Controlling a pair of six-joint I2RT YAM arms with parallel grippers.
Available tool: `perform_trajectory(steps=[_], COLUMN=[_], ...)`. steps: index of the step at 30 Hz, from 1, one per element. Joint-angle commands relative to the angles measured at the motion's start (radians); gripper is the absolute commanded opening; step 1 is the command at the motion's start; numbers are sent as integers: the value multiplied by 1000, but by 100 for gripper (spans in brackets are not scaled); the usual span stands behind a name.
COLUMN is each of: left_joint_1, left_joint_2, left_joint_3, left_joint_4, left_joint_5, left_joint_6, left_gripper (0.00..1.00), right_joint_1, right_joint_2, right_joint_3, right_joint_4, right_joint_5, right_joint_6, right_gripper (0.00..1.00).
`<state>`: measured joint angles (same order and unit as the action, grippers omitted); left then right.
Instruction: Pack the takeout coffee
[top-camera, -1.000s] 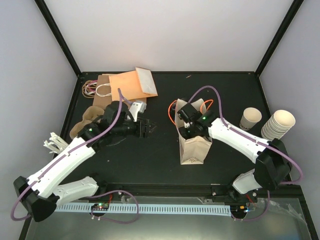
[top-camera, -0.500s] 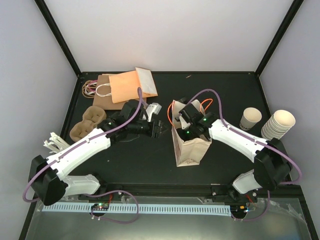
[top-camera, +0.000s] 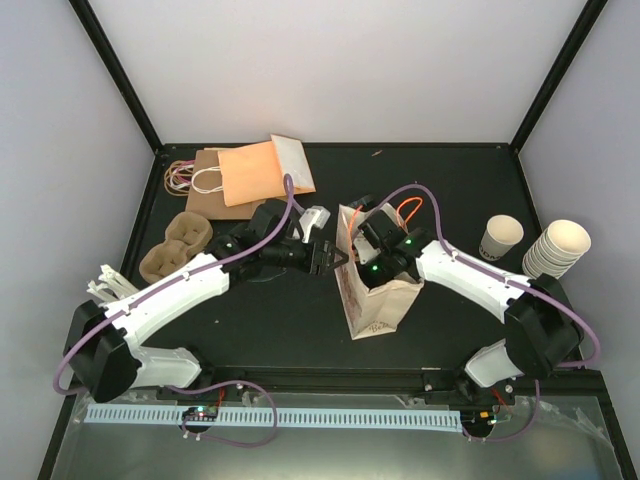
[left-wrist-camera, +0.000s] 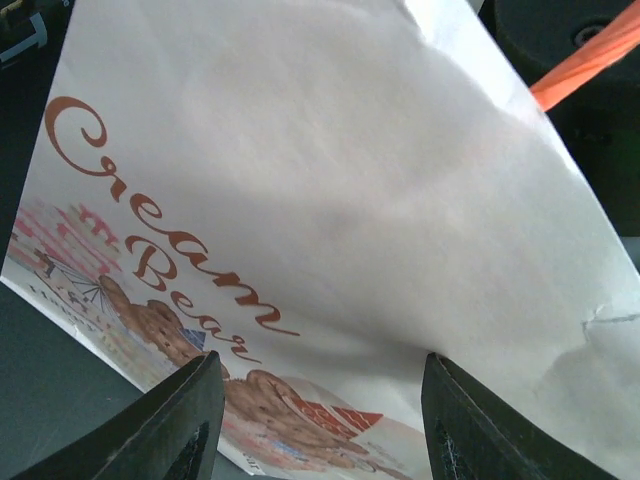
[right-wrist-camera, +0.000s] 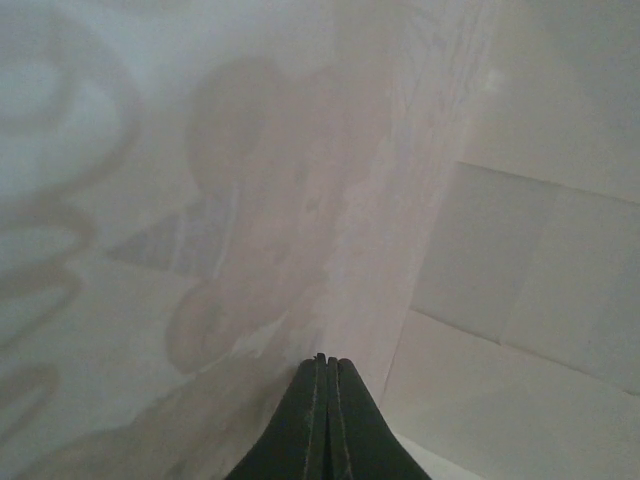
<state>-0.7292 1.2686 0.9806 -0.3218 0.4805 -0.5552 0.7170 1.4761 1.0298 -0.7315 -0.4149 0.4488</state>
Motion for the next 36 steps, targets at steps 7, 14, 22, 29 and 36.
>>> perform_trajectory(steps=[7, 14, 22, 29, 36], left_joint_1=[-7, -6, -3, -5, -20], left_joint_2=[6, -24, -137, -231, -236], left_joint_3=[21, 54, 105, 136, 155], left_joint_4=[22, -54, -164, -191, -169], left_joint_5=[5, -51, -160, -166, -123], left_joint_6=[8, 32, 63, 20, -37], left_gripper=[57, 60, 72, 73, 73], right_joint_1=[-4, -3, -4, -2, -2], right_joint_2=[16, -30, -45, -62, -76], right_joint_3=[14, 104, 211, 364, 583], right_joint_4=[-29, -116, -188, -274, -406], right_joint_5=[-1, 94, 210, 260, 327], right_joint_6=[-9, -19, -29, -53, -86], right_gripper=[1, 1, 1, 1, 2])
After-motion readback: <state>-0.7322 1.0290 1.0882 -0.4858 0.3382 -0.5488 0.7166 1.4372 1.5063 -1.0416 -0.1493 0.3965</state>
